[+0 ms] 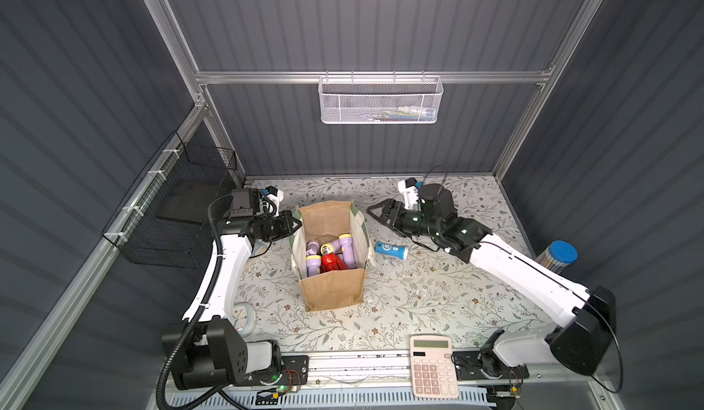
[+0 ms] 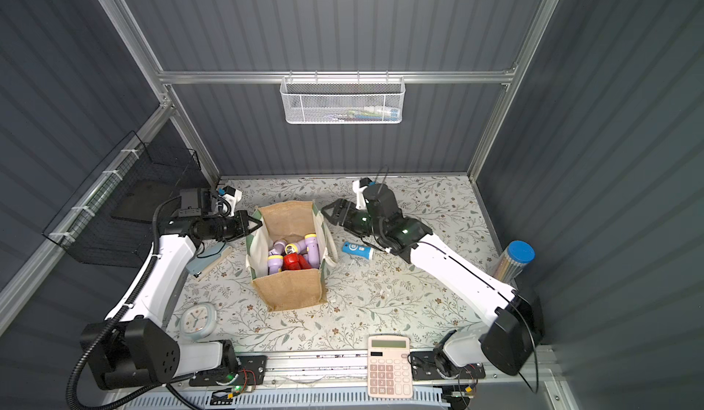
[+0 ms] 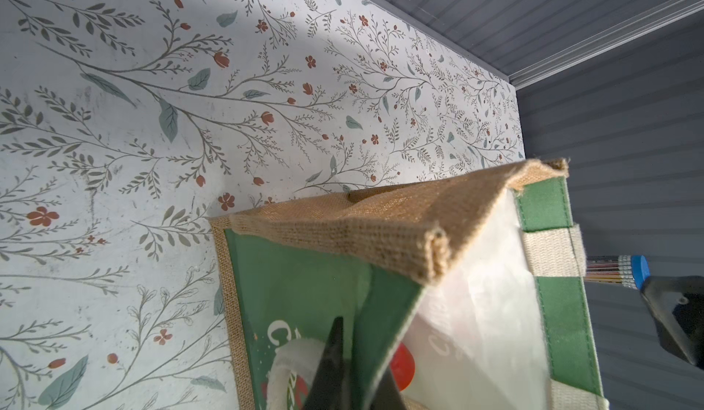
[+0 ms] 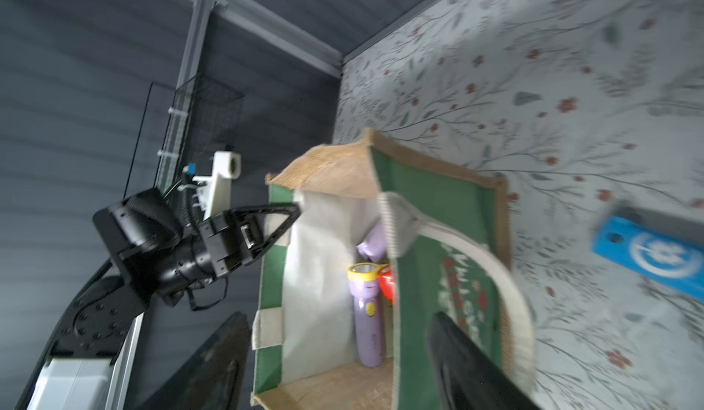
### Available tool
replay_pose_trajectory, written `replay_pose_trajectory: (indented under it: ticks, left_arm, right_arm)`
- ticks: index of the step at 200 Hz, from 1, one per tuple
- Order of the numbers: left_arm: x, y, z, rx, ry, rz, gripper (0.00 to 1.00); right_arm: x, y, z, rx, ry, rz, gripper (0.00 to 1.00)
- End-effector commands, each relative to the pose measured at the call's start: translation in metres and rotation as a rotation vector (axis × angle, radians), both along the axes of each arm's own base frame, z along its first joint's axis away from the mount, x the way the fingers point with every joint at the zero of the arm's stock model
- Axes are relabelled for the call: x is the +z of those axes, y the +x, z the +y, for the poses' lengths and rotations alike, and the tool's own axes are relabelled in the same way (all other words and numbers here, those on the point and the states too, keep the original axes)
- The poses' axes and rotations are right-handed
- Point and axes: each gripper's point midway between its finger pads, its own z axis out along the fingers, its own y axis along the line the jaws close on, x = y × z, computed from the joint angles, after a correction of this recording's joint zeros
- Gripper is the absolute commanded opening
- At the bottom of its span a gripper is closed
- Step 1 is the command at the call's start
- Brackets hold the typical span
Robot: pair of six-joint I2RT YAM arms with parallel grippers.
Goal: Put the flashlights into the tote bags
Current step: Place the flashlight in the canvas bag, then pick up the flashlight from the center of the board.
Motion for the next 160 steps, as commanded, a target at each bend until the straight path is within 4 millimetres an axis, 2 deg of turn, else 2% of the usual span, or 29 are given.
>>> replay_pose_trajectory:
  ticks: [1, 18, 48, 74, 100, 129, 160]
  left_arm:
    - [0.021, 0.002, -0.002, -0.012, -0.004, -0.065, 0.00]
    - [0.020, 0.003, -0.001, -0.012, -0.004, -0.061, 0.00]
    - [0.019, 0.004, -0.002, -0.011, -0.007, -0.056, 0.00]
    - [0.018, 0.003, -0.001, -0.011, -0.005, -0.057, 0.00]
    - [0.018, 0.002, -0.001, -0.011, -0.004, -0.055, 0.00]
    - [0.016, 0.002, -0.001, -0.009, 0.002, -0.051, 0.00]
    - [0.014, 0.001, 0.000, -0.008, 0.009, -0.049, 0.00]
  right_arm:
    - [-0.025, 0.016, -0.054, -0.328, 0.063, 0.116, 0.76]
    - [-0.050, 0.013, -0.078, -0.456, 0.063, 0.200, 0.76]
    - [-0.093, 0.011, -0.086, -0.553, 0.048, 0.344, 0.76]
    - [-0.125, 0.016, -0.076, -0.574, 0.040, 0.449, 0.76]
    - [-0.149, 0.024, -0.055, -0.544, 0.041, 0.544, 0.74]
    - [-0.171, 0.030, -0.031, -0.511, 0.047, 0.639, 0.71]
    - [-0.189, 0.033, -0.021, -0.548, 0.046, 0.701, 0.69]
